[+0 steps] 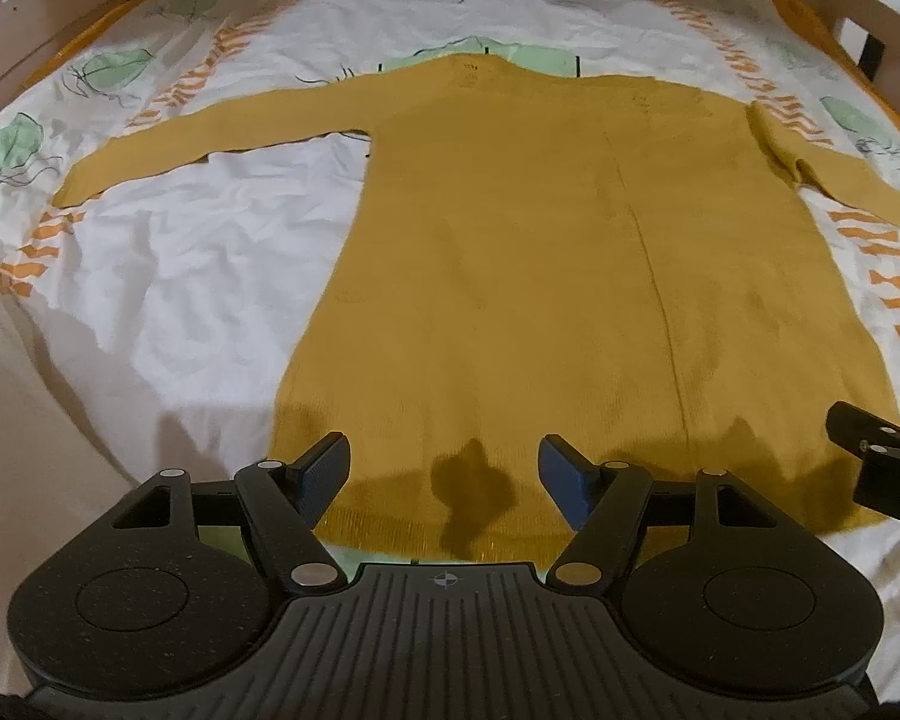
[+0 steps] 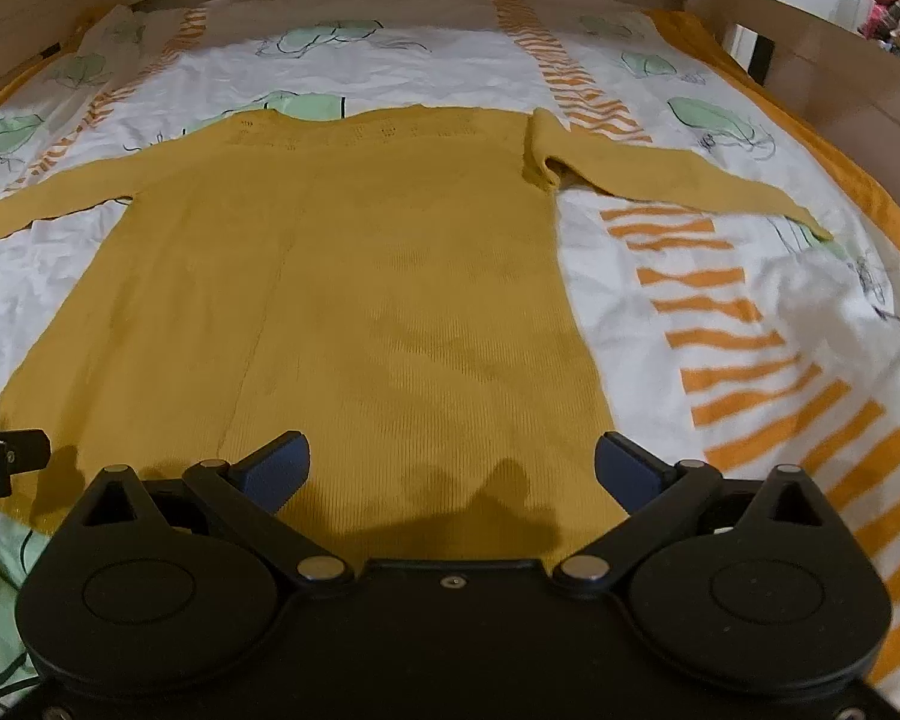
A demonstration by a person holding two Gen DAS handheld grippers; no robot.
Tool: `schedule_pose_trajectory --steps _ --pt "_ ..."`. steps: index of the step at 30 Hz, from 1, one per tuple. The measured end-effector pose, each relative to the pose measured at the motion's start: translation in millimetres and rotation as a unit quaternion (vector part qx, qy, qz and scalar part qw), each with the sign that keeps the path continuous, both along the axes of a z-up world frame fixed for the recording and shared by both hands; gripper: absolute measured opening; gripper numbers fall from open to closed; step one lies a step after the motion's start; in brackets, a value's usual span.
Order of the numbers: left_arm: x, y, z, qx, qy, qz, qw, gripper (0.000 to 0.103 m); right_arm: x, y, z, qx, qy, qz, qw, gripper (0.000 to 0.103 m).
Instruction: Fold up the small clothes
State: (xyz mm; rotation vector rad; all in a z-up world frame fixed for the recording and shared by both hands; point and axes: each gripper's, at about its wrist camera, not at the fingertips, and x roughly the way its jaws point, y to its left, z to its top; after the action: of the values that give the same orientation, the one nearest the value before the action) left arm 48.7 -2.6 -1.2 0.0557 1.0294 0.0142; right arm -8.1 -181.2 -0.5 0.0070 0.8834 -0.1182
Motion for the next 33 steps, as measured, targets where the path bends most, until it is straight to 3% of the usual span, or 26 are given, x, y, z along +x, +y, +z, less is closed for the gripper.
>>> schedule_pose_trajectory --steps 6,14,24,33 --pt "32.4 -1.3 5.6 0.001 0.021 -0.006 0.9998 0.068 24.9 -5.0 6.8 0.008 0.006 0.011 1.000 0.101" --pt "83.6 -3.8 18.8 -0.028 0.017 -0.016 0.9993 0.068 63.7 -13.7 13.8 0.013 0.010 0.023 1.000 0.101" --pt "155.6 -7.6 23.3 -0.038 0.007 -0.022 0.9990 0.068 125.2 -30.6 14.9 0.012 0.016 0.026 0.999 0.101" --pt "216.0 -19.5 12.8 -0.025 -0.021 -0.042 0.9986 0.068 178.7 -62.7 12.1 0.041 0.024 0.005 0.999 0.101"
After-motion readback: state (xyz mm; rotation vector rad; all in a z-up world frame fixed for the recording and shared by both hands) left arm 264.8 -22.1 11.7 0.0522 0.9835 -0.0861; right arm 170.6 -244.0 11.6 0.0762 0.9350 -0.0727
